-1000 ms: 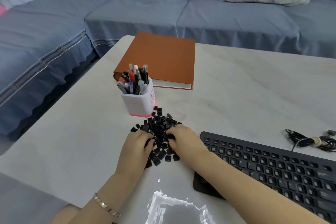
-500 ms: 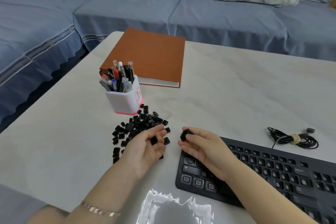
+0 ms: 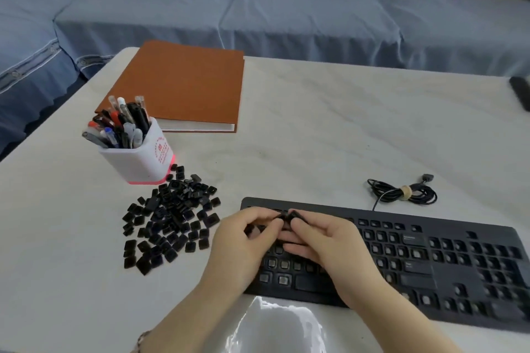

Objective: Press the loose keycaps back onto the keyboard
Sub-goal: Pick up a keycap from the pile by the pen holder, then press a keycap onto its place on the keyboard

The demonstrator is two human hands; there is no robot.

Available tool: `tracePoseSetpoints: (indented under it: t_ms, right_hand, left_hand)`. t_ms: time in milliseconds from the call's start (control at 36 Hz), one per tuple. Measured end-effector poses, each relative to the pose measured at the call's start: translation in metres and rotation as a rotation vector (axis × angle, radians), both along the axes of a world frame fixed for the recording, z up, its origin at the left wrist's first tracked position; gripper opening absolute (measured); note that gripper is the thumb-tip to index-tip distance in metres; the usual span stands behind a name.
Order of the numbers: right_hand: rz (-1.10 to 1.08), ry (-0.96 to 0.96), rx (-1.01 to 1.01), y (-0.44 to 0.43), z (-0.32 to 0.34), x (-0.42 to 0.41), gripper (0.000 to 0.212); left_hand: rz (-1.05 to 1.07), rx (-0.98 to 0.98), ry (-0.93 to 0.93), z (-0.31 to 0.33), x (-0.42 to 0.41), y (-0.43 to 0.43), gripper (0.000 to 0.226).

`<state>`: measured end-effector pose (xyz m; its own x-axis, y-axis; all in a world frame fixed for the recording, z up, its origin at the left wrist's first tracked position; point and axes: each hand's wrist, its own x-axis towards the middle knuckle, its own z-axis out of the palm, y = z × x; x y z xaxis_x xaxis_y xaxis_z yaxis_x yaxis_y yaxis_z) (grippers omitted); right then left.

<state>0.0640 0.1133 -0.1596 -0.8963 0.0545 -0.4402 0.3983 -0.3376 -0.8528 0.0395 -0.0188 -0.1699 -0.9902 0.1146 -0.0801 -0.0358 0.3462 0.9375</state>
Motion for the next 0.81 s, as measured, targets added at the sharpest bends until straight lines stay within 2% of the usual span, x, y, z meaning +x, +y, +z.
tracePoseSetpoints:
  t_ms: [56,139,222,306,472,639,806]
  right_hand:
    - [-0.025,-0.049,-0.146,0.005,0.002,0.003,0.019]
    - [-0.098,-0.112,-0.366,0.013,0.005,0.007,0.024]
    - [-0.153,-0.151,-0.478,0.020,0.008,0.012,0.023]
    - [-0.180,-0.159,-0.538,0.023,0.009,0.016,0.023]
    - [-0.151,-0.136,-0.510,0.025,0.009,0.024,0.024]
    - [-0.133,-0.112,-0.385,0.028,0.012,0.029,0.023]
    - [-0.168,-0.127,-0.176,0.030,0.004,0.035,0.019]
  left_hand:
    - [0.077,0.041,-0.014,-0.001,0.001,0.003,0.017]
    - [0.169,0.216,-0.195,0.001,0.001,0.005,0.009]
    - [0.208,0.355,-0.390,0.005,0.002,0.007,0.008]
    - [0.226,0.483,-0.497,0.006,0.004,0.006,0.006]
    - [0.203,0.529,-0.492,0.003,0.011,0.003,0.012]
    - [0.142,0.442,-0.460,0.000,0.018,-0.003,0.026]
    - [0.233,0.662,-0.624,-0.002,0.019,-0.010,0.022]
